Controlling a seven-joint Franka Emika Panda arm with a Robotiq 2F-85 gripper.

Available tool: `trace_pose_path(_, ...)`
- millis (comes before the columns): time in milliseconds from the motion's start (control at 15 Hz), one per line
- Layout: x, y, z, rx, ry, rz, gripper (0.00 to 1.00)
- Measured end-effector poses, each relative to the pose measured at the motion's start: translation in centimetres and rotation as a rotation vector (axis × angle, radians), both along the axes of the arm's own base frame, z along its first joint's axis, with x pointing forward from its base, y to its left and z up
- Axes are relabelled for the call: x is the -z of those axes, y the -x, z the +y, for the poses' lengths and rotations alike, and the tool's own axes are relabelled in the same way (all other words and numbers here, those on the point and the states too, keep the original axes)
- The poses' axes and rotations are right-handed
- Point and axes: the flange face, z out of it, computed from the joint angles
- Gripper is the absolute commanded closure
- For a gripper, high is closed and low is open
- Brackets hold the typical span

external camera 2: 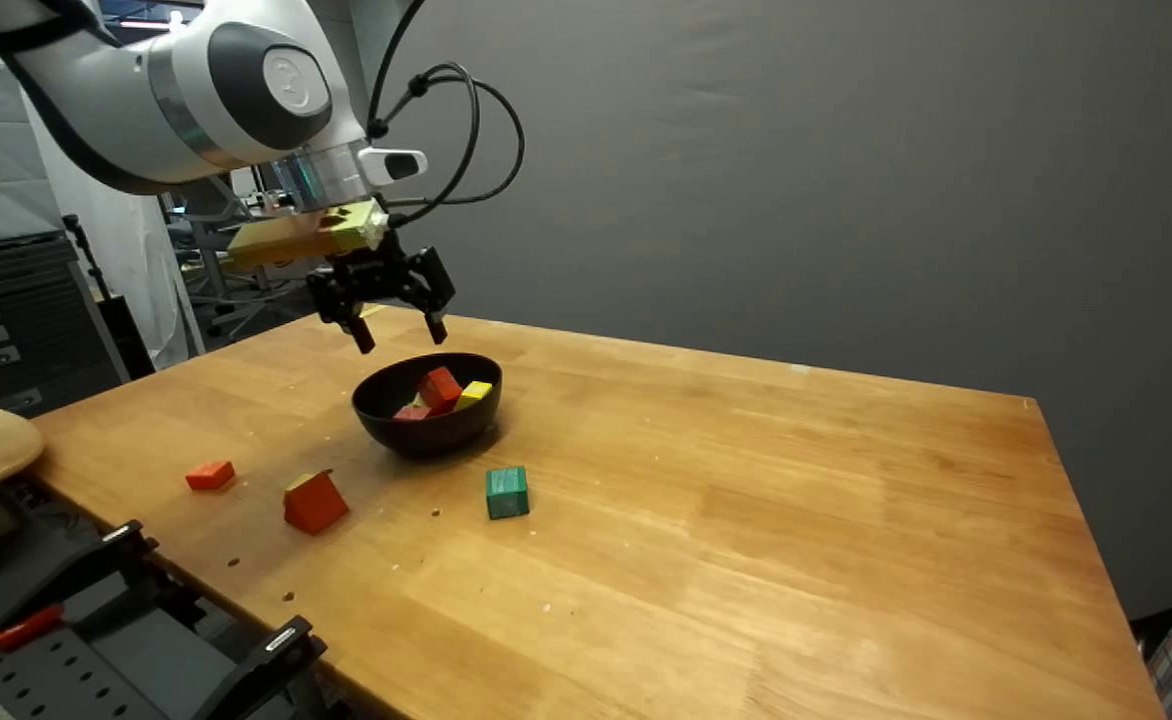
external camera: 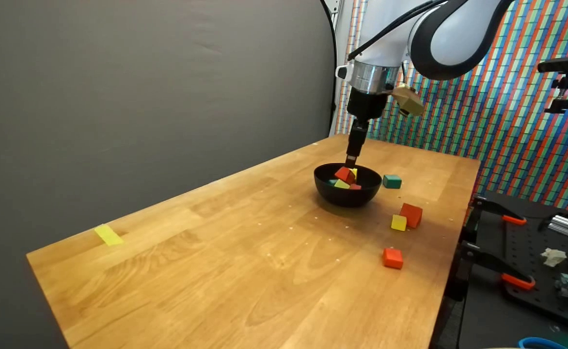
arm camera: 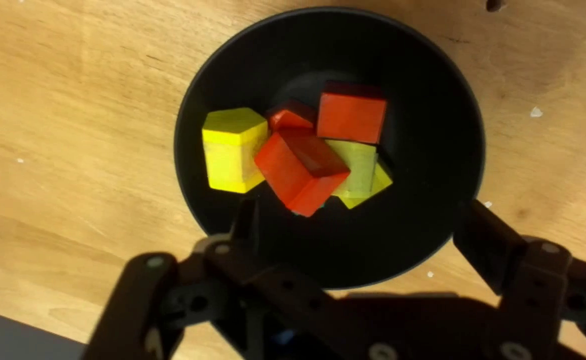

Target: Put all the blocks in the bowl

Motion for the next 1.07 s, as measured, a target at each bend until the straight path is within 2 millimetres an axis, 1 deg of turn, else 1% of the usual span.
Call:
trace_pose_path(67,-0.4,0.8,0.6,-0.023,-0.019,0.005,0.0)
trace_pose_path(200,-1.0,3.1,2.5,-0.064,-0.075,0.027,0.0)
trace_pose_path(400,-0.9,6.7,5.4,-0.095,-0.143,0.091,0.0)
trace_pose_path(600,-0.4,9.1,6.9,-0.131,-0.13,0.14,0.0)
trace_pose_path(800,0.0,9.8,7.6,-0.168,-0.068,0.147,0.0)
trace_pose_path(1067,0.4,9.8,7.6,-0.164,-0.068,0.158,0.0)
